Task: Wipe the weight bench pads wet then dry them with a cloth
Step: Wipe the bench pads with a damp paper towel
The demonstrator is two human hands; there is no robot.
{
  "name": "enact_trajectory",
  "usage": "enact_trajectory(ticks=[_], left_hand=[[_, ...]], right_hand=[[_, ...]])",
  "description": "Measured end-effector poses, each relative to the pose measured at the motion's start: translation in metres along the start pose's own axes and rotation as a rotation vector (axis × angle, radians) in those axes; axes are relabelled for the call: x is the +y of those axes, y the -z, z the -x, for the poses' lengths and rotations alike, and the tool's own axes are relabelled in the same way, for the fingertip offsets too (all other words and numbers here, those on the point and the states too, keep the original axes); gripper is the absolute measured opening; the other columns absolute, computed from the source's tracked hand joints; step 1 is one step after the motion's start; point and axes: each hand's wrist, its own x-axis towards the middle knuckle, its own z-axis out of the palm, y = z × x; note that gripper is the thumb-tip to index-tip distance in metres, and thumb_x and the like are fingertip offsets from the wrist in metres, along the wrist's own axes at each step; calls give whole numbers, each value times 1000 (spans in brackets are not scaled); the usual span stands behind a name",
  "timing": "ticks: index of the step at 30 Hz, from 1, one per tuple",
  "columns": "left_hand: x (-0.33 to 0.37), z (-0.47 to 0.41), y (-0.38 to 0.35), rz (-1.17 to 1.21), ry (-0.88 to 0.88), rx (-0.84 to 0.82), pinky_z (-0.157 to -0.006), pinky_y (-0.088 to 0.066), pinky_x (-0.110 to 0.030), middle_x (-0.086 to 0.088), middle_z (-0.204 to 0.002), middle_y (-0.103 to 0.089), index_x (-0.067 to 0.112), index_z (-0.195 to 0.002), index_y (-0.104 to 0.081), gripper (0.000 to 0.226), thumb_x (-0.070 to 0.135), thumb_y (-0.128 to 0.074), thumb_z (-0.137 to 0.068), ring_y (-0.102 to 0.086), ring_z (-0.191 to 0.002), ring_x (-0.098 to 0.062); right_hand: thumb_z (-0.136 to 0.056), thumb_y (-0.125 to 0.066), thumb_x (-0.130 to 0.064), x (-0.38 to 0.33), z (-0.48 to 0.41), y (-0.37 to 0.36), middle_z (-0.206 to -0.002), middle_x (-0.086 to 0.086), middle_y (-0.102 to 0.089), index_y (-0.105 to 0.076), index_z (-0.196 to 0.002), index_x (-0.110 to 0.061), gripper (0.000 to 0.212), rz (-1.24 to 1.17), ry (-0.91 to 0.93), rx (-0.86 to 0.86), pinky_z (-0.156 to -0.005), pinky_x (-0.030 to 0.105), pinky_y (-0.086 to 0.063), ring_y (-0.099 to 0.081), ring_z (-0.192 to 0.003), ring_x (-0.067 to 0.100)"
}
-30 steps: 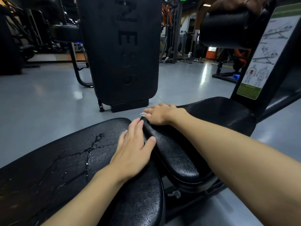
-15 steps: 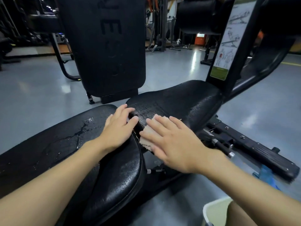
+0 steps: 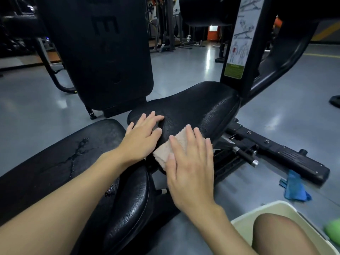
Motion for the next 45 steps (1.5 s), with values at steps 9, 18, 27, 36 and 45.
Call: enact_trajectory(ticks=[9,18,27,36,45], left_hand=[[3,1,-3,-53,16,-11,-122,5,-44,12,-164,-9,41,-149,-28,46,32,-25,-104,3,-151,-9],[4,4,-3,-53,9,-14,-121,7,-43,12,-165,-7,40,-151,-26,47,31,-23,-105,5,-151,-8],[4,4,-5,-75,1,-8,-121,7,-44,11,-165,-7,39,-151,-26,46,32,-23,-105,5,-151,-10],[5,4,-5,-89,2,-15,-121,7,-42,12,-165,-7,40,-151,-25,46,32,-22,-105,5,-151,-8],[15,4,0,-201,22,-35,-121,-3,-50,5,-165,-11,32,-152,-25,48,31,-22,-104,-1,-152,-16]], right_hand=[[-94,-23,-33,14,-36,-9,-166,9,-1,-36,-152,-19,61,-512,-470,166,-121,28,2,5,-152,17],[-96,-26,-34,-11,-20,-17,-163,16,14,-8,-158,-14,68,-625,-577,186,-118,25,2,7,-151,22],[-104,-28,-24,19,-50,-3,-163,10,20,-3,-158,-19,60,-635,-659,68,-123,37,-1,11,-152,21],[-103,-28,-21,36,-66,-2,-163,13,20,-6,-158,-14,60,-529,-599,12,-123,36,4,16,-151,21],[-102,-24,-32,63,-90,14,-163,12,17,-2,-158,-21,61,-91,-608,-92,-119,53,-1,10,-151,25]])
